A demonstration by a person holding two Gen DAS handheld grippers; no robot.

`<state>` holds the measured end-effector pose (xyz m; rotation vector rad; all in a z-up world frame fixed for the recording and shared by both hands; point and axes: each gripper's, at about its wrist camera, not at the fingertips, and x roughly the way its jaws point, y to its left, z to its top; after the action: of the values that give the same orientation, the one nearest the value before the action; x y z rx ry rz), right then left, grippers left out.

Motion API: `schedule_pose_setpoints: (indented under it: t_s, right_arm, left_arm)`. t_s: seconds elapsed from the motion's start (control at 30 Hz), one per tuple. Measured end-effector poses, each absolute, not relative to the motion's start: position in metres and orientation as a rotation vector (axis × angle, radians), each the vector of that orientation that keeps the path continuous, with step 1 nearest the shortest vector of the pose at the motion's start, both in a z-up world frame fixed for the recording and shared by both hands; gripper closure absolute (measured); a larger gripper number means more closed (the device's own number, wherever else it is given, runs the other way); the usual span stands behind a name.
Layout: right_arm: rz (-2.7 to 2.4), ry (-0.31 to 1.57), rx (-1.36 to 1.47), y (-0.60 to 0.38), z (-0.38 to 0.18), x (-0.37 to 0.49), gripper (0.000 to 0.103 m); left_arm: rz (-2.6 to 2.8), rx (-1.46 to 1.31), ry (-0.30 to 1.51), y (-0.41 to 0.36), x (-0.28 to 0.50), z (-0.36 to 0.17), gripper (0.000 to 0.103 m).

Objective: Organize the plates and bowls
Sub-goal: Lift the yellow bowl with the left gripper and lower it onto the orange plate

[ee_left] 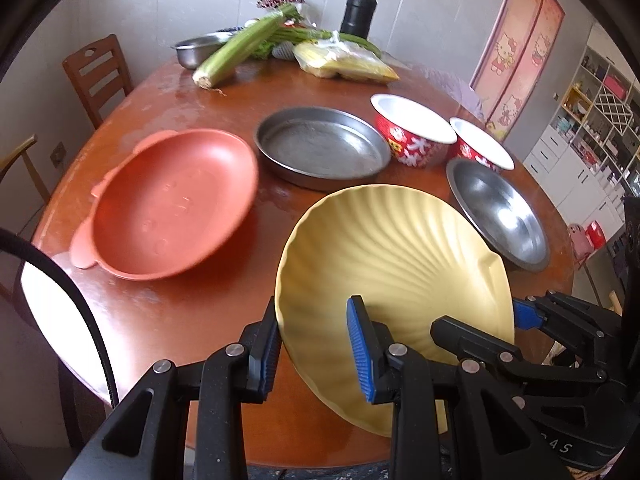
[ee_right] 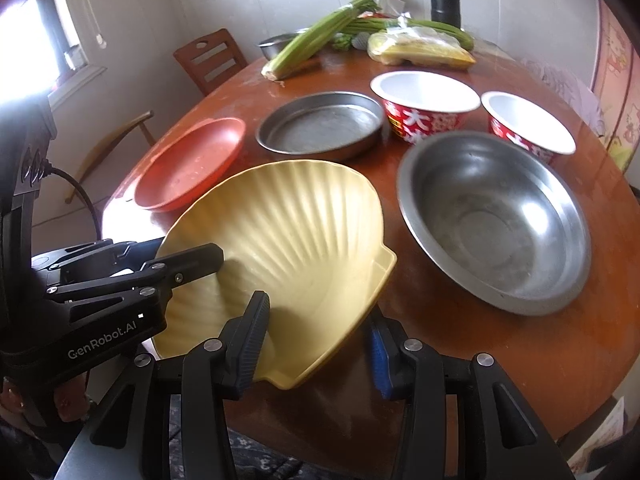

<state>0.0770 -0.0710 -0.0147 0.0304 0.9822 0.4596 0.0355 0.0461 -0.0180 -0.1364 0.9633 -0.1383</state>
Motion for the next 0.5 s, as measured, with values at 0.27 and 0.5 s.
schedule_pose_setpoints:
  t_s: [0.27, 0.5]
  right_arm:
    - [0.520, 0.939, -0.007, -0.033, 0.011, 0.093, 0.056]
    - [0.580, 0.904, -0.041, 0.012, 0.029, 0.120, 0.056]
  left_arm:
    - [-0.057, -0.188, 0.911, 0.088, 0.044, 0.003, 0.071]
    - [0.027, -0.239, 0.881, 0.131, 0.060, 0.011, 0.071]
